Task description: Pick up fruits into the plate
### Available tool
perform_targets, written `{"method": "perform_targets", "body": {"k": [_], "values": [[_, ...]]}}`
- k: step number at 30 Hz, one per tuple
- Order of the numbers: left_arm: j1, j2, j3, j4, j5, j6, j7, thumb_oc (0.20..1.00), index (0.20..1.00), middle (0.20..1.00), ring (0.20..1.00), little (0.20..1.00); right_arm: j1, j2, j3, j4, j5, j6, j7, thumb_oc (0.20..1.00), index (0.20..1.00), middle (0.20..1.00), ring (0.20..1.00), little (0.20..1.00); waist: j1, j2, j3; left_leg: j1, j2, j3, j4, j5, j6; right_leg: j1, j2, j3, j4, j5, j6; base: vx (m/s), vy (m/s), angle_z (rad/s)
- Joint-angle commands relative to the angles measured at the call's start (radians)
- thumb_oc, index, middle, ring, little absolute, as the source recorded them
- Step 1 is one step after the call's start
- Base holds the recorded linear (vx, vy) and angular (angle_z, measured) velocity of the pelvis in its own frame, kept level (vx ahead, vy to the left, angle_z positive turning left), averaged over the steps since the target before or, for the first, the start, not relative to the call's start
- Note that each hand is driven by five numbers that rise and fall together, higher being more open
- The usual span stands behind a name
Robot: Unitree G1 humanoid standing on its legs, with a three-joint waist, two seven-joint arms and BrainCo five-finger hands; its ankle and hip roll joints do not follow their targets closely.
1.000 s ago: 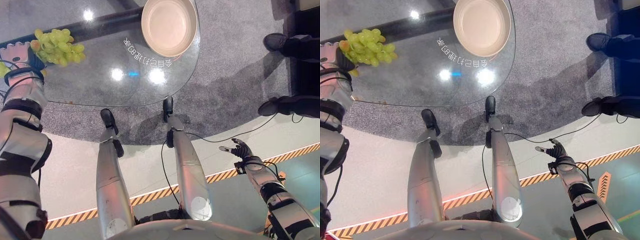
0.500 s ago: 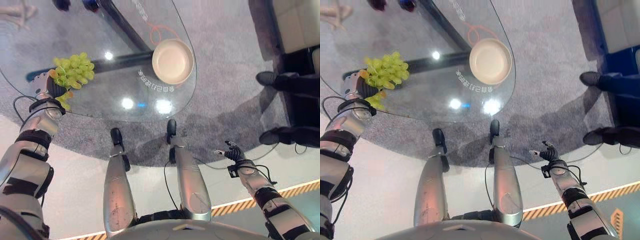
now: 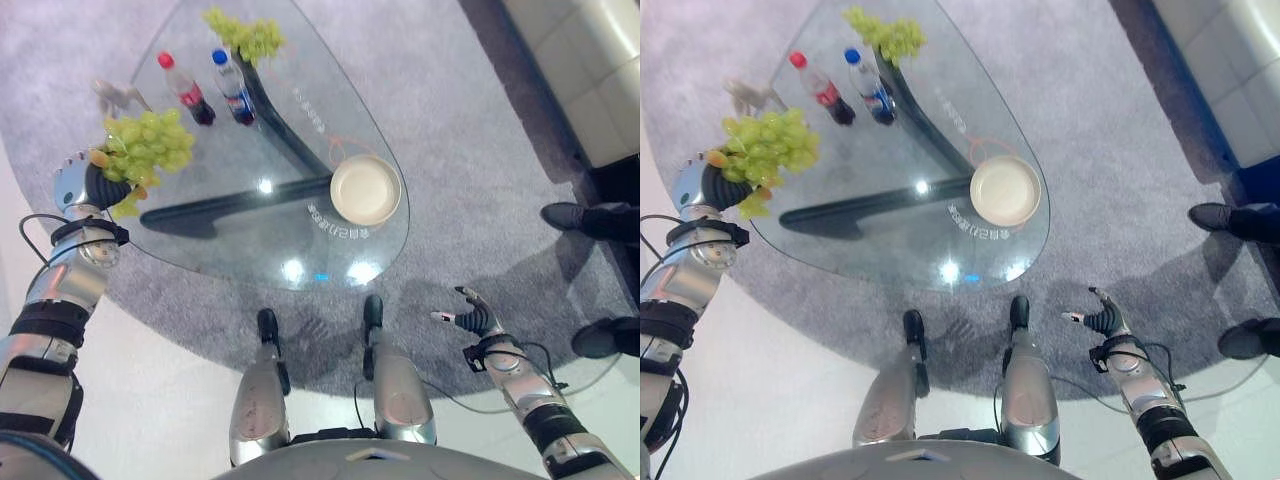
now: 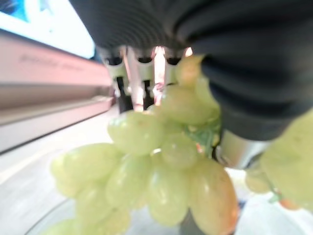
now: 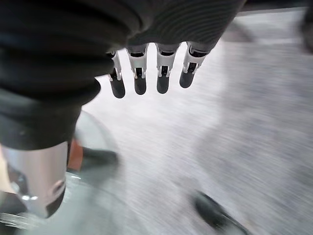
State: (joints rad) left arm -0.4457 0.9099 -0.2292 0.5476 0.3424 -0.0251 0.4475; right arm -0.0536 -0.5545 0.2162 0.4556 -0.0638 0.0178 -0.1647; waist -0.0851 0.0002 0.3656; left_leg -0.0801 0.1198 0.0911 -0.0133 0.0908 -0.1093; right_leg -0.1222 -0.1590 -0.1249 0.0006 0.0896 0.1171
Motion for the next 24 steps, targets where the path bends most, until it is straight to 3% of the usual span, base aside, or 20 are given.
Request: {"method": "perform_targets", "body": {"k": [1, 2, 6, 7, 9, 11, 13, 17, 20, 24], "values": [[0.012, 0.100, 0.028, -0.027, 0.085, -0.030, 0.003, 0.200, 0.200, 0.200, 0.200, 0.200, 0.008, -0.084, -0.015, -0.089, -0.035, -0.070, 0.047, 1.000, 1.000, 1.000, 1.000, 1.000, -0.002, -0.007, -0.122, -0.011, -0.074, 0.016, 0.059, -0.124, 0.035, 0.019, 0.014, 0.005, 0.078, -0.105, 0.007, 0.11, -0.023, 0.00], [0.029, 0.112, 0.011, -0.046, 0.106, -0.064, -0.008, 0.200, 0.200, 0.200, 0.200, 0.200, -0.020, -0.129, -0.022, -0.153, 0.007, -0.079, 0.108, 1.000, 1.000, 1.000, 1.000, 1.000, 0.005, -0.003, -0.149, 0.014, -0.069, 0.017, 0.053, -0.126, 0.034, 0.047, 0.014, -0.003, 0.071, -0.107, 0.008, 0.07, -0.015, -0.03], [0.027, 0.115, -0.017, -0.111, 0.067, -0.096, -0.055, 0.200, 0.200, 0.200, 0.200, 0.200, -0.079, -0.192, -0.019, -0.276, 0.088, -0.086, 0.226, 1.000, 1.000, 1.000, 1.000, 1.000, 0.021, 0.002, -0.191, 0.064, -0.063, 0.016, 0.032, -0.128, 0.029, 0.100, 0.013, -0.015, 0.052, -0.110, 0.011, 0.10, -0.019, 0.02], [0.023, 0.093, -0.024, -0.142, 0.014, -0.107, -0.084, 0.200, 0.200, 0.200, 0.200, 0.200, -0.126, -0.197, -0.006, -0.324, 0.152, -0.063, 0.286, 1.000, 1.000, 1.000, 1.000, 1.000, 0.030, 0.003, -0.211, 0.087, -0.059, 0.015, 0.021, -0.129, 0.028, 0.121, 0.011, -0.023, 0.047, -0.112, 0.012, 0.08, -0.013, 0.03], [0.030, 0.054, -0.013, -0.181, -0.025, -0.136, -0.095, 0.200, 0.200, 0.200, 0.200, 0.200, -0.181, -0.182, 0.005, -0.367, 0.248, -0.036, 0.362, 1.000, 1.000, 1.000, 1.000, 1.000, 0.041, 0.001, -0.229, 0.109, -0.053, 0.014, 0.012, -0.127, 0.026, 0.145, 0.008, -0.032, 0.041, -0.115, 0.012, 0.08, -0.013, 0.03], [0.033, 0.052, -0.010, -0.184, -0.029, -0.138, -0.097, 0.200, 0.200, 0.200, 0.200, 0.200, -0.184, -0.181, 0.006, -0.369, 0.255, -0.034, 0.368, 1.000, 1.000, 1.000, 1.000, 1.000, 0.040, 0.001, -0.228, 0.112, -0.053, 0.014, 0.011, -0.127, 0.026, 0.148, 0.008, -0.032, 0.041, -0.115, 0.012, 0.04, -0.013, 0.03], [0.040, -0.010, 0.003, -0.261, -0.049, -0.142, -0.127, 0.200, 0.200, 0.200, 0.200, 0.200, -0.229, -0.138, 0.027, -0.420, 0.327, -0.010, 0.433, 1.000, 1.000, 1.000, 1.000, 1.000, 0.055, -0.005, -0.251, 0.128, -0.046, 0.009, 0.005, -0.130, 0.024, 0.173, 0.006, -0.041, 0.033, -0.121, 0.011, 0.06, -0.033, 0.02], [0.046, -0.053, -0.002, -0.325, -0.079, -0.155, -0.185, 0.200, 0.200, 0.200, 0.200, 0.200, -0.276, -0.106, 0.067, -0.487, 0.336, 0.008, 0.470, 1.000, 1.000, 1.000, 1.000, 1.000, 0.068, -0.011, -0.270, 0.147, -0.041, 0.005, 0.001, -0.135, 0.024, 0.196, 0.006, -0.046, 0.025, -0.127, 0.011, 0.05, -0.030, 0.01], [0.044, -0.131, -0.011, -0.402, -0.272, -0.155, -0.276, 0.200, 0.200, 0.200, 0.200, 0.200, -0.352, -0.046, 0.125, -0.535, 0.477, 0.066, 0.526, 1.000, 1.000, 1.000, 1.000, 1.000, 0.085, -0.016, -0.284, 0.166, -0.036, 0.000, 0.000, -0.143, 0.026, 0.221, 0.008, -0.054, 0.019, -0.134, 0.009, 0.03, -0.018, 0.00], [0.060, -0.189, -0.018, -0.443, -0.367, -0.158, -0.306, 0.200, 0.200, 0.200, 0.200, 0.200, -0.363, -0.001, 0.151, -0.553, 0.549, 0.082, 0.556, 1.000, 1.000, 1.000, 1.000, 1.000, 0.092, -0.019, -0.289, 0.172, -0.033, -0.001, 0.002, -0.147, 0.027, 0.230, 0.006, -0.056, 0.015, -0.135, 0.010, 0.00, 0.000, 0.00]]}}
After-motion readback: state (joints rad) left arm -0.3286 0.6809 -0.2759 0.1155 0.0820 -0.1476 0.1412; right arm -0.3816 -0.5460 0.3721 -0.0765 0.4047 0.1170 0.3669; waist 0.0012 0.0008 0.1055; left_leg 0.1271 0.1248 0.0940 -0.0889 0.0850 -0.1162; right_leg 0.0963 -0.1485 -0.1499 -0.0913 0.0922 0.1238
